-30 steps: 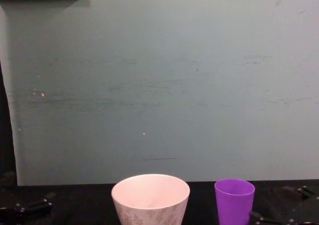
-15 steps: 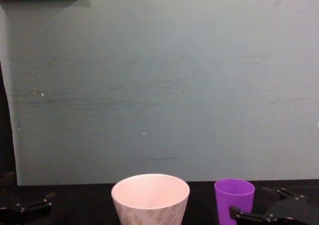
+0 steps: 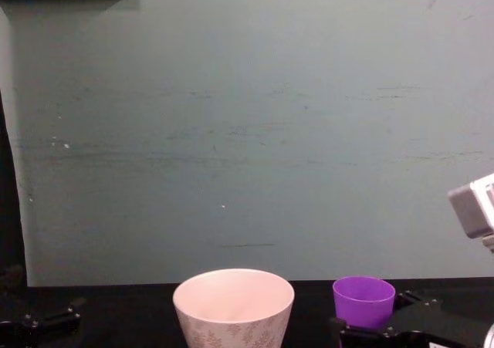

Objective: Pick up the cup and pour the mung beans from the cup into the bowl.

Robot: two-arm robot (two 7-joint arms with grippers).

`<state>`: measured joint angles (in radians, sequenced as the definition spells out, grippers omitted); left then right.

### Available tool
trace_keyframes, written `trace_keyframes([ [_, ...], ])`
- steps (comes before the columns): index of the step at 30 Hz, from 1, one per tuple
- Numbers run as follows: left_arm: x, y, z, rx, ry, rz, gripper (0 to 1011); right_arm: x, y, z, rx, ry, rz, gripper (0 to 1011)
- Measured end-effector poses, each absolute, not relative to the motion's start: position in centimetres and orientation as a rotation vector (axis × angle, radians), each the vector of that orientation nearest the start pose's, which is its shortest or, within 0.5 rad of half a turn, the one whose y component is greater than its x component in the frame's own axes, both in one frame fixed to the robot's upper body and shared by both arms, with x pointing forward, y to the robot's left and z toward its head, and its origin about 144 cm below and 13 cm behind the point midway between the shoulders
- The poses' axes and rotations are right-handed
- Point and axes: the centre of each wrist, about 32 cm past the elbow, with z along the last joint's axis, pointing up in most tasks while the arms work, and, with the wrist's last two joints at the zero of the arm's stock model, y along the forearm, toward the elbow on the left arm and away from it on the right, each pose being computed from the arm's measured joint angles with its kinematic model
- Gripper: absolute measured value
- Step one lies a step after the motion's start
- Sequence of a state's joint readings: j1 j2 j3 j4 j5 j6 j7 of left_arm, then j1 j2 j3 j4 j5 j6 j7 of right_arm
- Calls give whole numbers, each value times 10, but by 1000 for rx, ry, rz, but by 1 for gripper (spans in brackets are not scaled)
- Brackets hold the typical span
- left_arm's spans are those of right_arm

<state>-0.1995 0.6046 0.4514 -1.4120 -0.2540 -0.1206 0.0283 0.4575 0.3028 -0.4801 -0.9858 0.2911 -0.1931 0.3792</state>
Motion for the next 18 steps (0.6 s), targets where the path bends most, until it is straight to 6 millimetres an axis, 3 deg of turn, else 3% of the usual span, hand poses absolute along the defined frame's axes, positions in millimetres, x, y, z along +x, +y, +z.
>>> trace_keyframes([
  [14, 489, 310, 1140, 304, -285, 1248, 1011, 567, -240, 1100, -116, -23, -936, 994],
  [18, 489, 310, 1140, 304, -285, 1248, 1011, 565, -239, 1098, -115, -23, -938, 904],
])
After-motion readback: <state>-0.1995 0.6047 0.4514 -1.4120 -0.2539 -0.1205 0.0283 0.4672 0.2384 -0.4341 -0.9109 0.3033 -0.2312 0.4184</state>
